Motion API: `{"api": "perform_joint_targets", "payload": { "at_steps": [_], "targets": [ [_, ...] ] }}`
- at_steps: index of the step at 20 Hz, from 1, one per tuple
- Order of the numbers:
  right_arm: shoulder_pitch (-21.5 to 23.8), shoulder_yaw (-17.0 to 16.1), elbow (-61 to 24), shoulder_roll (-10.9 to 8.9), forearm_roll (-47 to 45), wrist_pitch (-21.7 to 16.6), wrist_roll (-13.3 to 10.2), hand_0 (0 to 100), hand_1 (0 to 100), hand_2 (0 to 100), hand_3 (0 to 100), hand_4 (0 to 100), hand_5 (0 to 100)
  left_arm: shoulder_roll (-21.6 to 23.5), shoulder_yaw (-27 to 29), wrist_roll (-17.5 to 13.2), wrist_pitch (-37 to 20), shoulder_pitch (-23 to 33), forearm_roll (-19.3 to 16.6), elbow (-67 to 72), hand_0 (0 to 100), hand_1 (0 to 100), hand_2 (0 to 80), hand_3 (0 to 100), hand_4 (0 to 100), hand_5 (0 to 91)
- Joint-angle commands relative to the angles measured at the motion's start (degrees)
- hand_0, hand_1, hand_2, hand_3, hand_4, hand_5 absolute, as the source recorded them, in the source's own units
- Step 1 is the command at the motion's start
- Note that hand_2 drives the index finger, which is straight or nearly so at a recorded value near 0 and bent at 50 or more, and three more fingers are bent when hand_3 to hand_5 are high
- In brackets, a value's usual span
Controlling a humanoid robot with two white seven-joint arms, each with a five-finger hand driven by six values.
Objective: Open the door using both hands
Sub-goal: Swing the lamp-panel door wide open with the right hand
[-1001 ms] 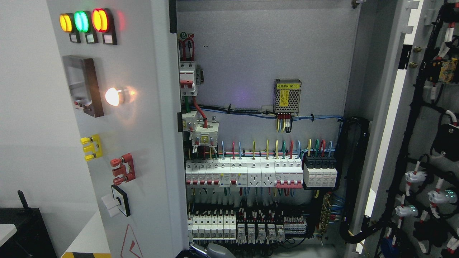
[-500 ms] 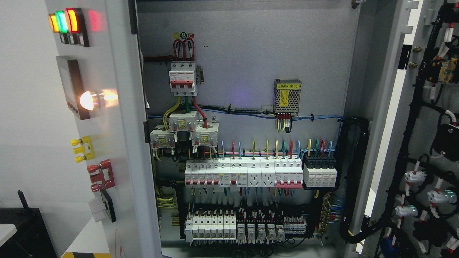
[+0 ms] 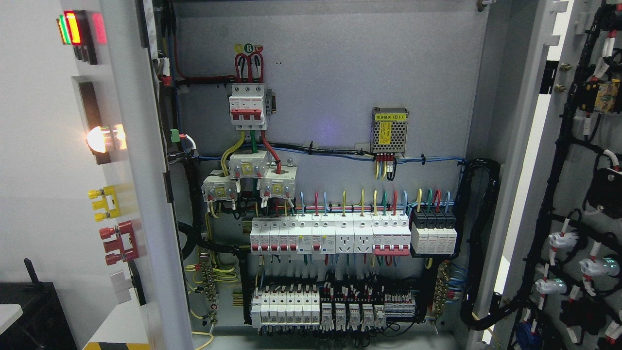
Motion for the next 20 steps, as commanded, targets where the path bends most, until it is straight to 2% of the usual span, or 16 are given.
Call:
{"api": "perform_joint_targets", "payload": {
  "at_steps": [1,4,10,20],
  "targets": [
    [0.0,1.9,-0.6,0.20,0.0,0.1,-0.5,38,0,0,0,0,0,-1.9,0.0,0.0,0.0,0.0,0.0,0.0,0,0,0.0,0,0,0.0],
    [-0.1,2.5,-0.8,0.29,0.0,0.1,-0.5,38,0,0,0,0,0,-1.9,0.0,0.0,0.0,0.0,0.0,0.0,0,0,0.0,0,0,0.0],
    [0.0,3.8,-0.7,2.22,0.2,0.1,-0.5,38,0,0,0,0,0,-1.9,0.0,0.0,0.0,0.0,0.0,0.0,0,0,0.0,0,0,0.0],
    [-0.1,4.9,-0.5,4.16,0.4,0.2,-0.6,38,0,0,0,0,0,-1.9,0.0,0.0,0.0,0.0,0.0,0.0,0,0,0.0,0,0,0.0]
  ]
}}
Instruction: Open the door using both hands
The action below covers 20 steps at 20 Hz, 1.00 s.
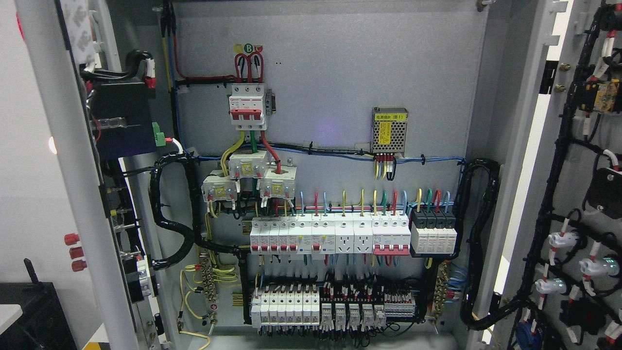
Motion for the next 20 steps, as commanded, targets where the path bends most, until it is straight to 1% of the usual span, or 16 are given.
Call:
{"api": "perform_joint_targets", "payload": {
  "at_steps": [1,5,6,8,12,17,20],
  "targets": [
    [-0.1,1.4,0.2,1.80,0.1,0.0,0.0,38,0,0,0,0,0,-1.9,0.0,0.0,0.0,0.0,0.0,0.0,0,0,0.0,0,0,0.0],
    [-0.2,1.6,0.5,2.33,1.1,0.1,0.0,38,0,0,0,0,0,-1.9,0.1,0.0,0.0,0.0,0.0,0.0,0,0,0.0,0,0,0.0],
    [-0.2,1.8,0.6,2.86,1.4,0.1,0.0,38,0,0,0,0,0,-1.9,0.0,0.0,0.0,0.0,0.0,0.0,0,0,0.0,0,0,0.0],
    [-0.2,2.0,0.9,3.04,1.4,0.1,0.0,38,0,0,0,0,0,-1.9,0.0,0.0,0.0,0.0,0.0,0.0,0,0,0.0,0,0,0.0],
    [-0.3,2.0,0.9,4.17,1.4,0.1,0.0,38,0,0,0,0,0,-1.9,0.0,0.0,0.0,0.0,0.0,0.0,0,0,0.0,0,0,0.0],
    [-0.4,2.0,1.0,4.62,1.6,0.1,0.0,38,0,0,0,0,0,-1.9,0.0,0.0,0.0,0.0,0.0,0.0,0,0,0.0,0,0,0.0],
    [-0.7,2.0,1.0,5.23,2.7,0.1,0.0,38,0,0,0,0,0,-1.9,0.0,0.0,0.0,0.0,0.0,0.0,0,0,0.0,0,0,0.0]
  ]
}}
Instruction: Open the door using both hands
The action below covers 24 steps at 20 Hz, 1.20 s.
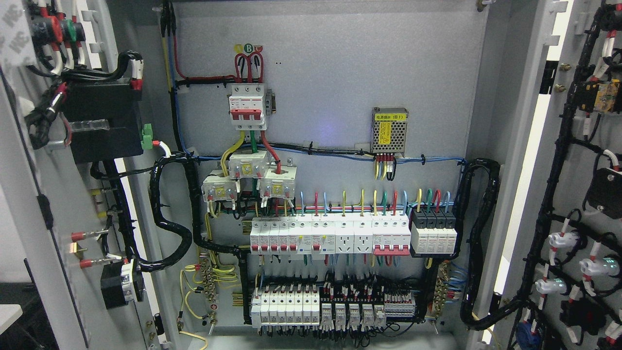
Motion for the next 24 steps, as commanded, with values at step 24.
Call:
{"api": "perform_joint_targets", "payload": {
  "at_steps": [24],
  "targets": [
    [-0.2,-2.4,2.2,3.07,3.9,-0.4,-11.0,38,0,0,0,0,0,-1.9,0.1,0.0,0.0,0.0,0.1,0.0,0,0,0.0,0,0,0.0]
  ]
}}
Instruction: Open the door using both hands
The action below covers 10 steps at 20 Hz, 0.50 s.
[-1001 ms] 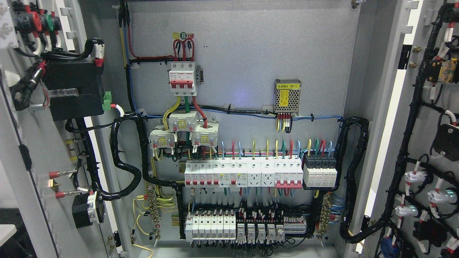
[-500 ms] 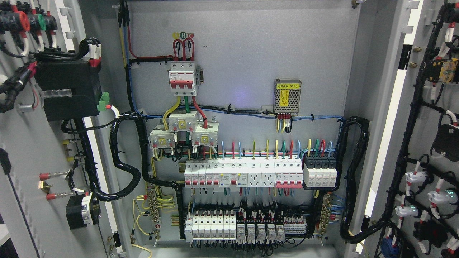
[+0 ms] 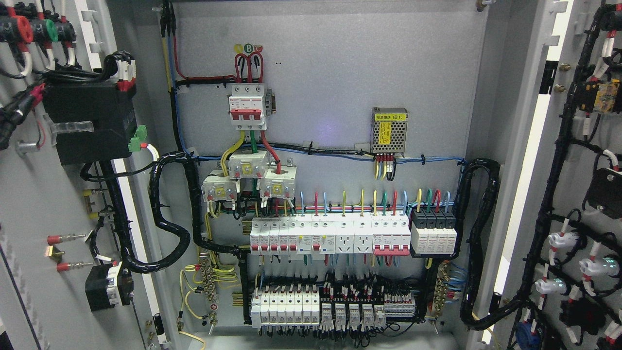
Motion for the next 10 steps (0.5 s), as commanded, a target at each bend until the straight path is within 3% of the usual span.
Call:
{"api": "perform_joint_targets", "payload": {
  "at_steps": [1,4,7,10],
  "targets": [
    [0.3,-4.8,2.5,0.34,0.2,-0.2,-6.0,38,0,0,0,0,0,-1.9,0.0,0.0,0.0,0.0,0.1,0.0,0,0,0.0,0,0,0.0],
    [1.1,-9.3,3.3,-0.45,0.2,-0.8,-9.6,38,0,0,0,0,0,-1.9,0.0,0.0,0.0,0.0,0.0,0.0,0,0,0.0,0,0,0.0],
    [2.9,-10.1,2.8,-2.55,-0.1,-0.9,-9.1,38,0,0,0,0,0,-1.9,0.0,0.0,0.0,0.0,0.1,0.0,0,0,0.0,0,0,0.0],
    [5.8,-10.6,0.7,-4.41,-0.3,-3.8,-9.2,38,0,0,0,0,0,-1.9,0.0,0.0,0.0,0.0,0.0,0.0,0,0,0.0,0,0,0.0]
  ]
}}
